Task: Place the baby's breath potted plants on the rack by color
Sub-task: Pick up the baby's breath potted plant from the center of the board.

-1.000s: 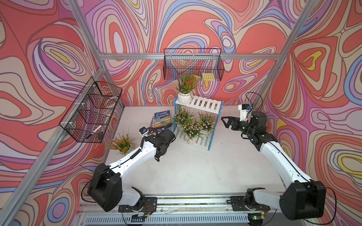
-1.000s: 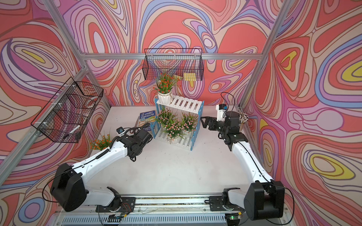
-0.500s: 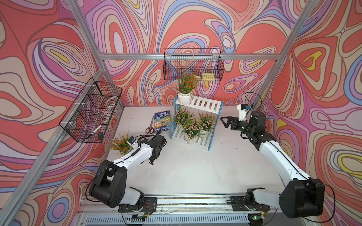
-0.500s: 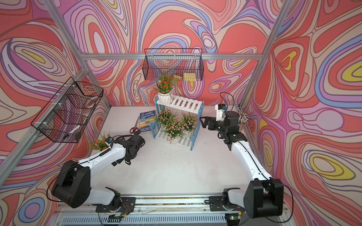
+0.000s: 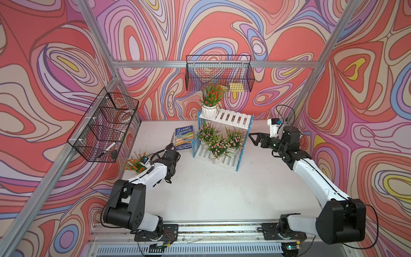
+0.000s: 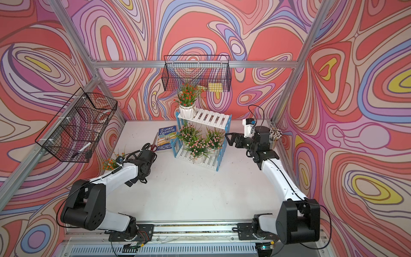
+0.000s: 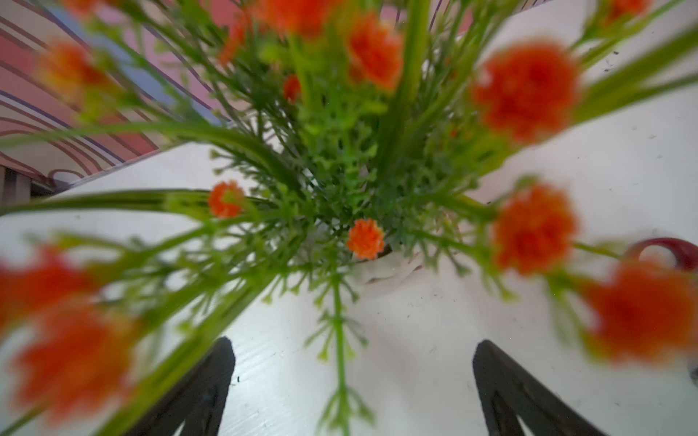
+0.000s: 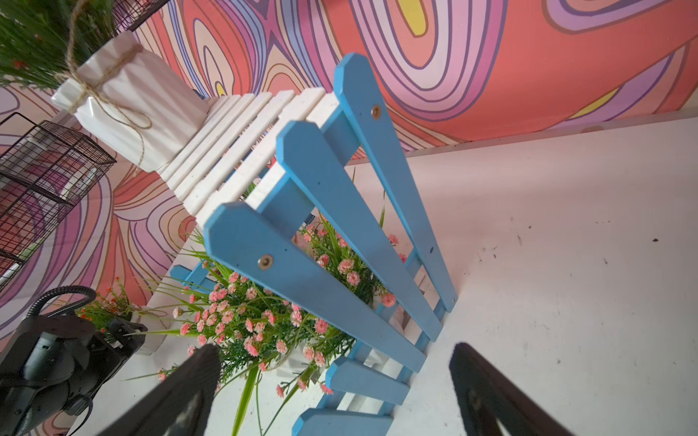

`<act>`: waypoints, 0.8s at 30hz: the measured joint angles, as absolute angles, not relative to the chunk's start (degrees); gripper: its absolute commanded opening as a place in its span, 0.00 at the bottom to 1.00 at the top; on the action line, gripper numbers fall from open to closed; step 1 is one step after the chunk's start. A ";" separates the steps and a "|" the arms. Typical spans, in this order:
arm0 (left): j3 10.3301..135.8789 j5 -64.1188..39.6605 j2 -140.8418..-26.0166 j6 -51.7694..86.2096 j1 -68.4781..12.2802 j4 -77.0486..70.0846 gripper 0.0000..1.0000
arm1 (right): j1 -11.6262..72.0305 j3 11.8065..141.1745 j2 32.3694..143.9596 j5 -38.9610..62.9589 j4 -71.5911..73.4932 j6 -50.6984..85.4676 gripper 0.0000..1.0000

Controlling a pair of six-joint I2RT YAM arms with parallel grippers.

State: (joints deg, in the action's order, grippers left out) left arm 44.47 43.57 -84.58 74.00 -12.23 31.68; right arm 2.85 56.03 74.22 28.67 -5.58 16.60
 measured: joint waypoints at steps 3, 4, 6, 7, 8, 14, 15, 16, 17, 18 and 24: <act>45.01 41.30 -86.50 72.44 -11.18 30.50 1.00 | 2.87 56.05 74.22 28.82 -5.69 16.60 0.98; 45.34 40.47 -87.07 71.99 -10.72 30.17 1.00 | 2.90 56.10 74.22 28.82 -5.78 16.60 0.98; 46.04 38.96 -87.68 71.13 -9.56 29.82 1.00 | 2.96 56.25 74.22 28.82 -6.04 16.60 0.98; 46.28 38.54 -87.70 70.67 -9.19 29.74 1.00 | 2.98 56.29 74.22 28.82 -6.04 16.60 0.98; 46.63 38.30 -87.68 70.13 -8.84 29.74 1.00 | 3.05 56.31 74.22 28.80 -6.07 16.58 0.98; 49.84 37.87 -87.68 64.45 -7.81 29.89 1.00 | 3.51 56.31 74.22 28.67 -6.20 16.60 0.98; 50.39 37.74 -87.68 63.33 -7.46 29.91 1.00 | 3.66 56.29 74.19 28.64 -6.11 16.62 0.98; 50.85 37.43 -87.70 62.41 -7.09 29.98 1.00 | 3.81 56.29 74.15 28.58 -6.00 16.62 0.98; 51.18 37.08 -87.70 61.54 -6.74 30.02 1.00 | 3.92 56.27 74.13 28.56 -5.89 16.62 0.98; 51.48 36.84 -87.70 60.69 -6.39 30.15 1.00 | 4.01 56.23 74.08 28.56 -5.74 16.64 0.98; 54.30 35.94 -88.40 56.27 -5.30 31.53 1.00 | 4.34 55.90 74.08 28.53 -5.15 16.53 0.98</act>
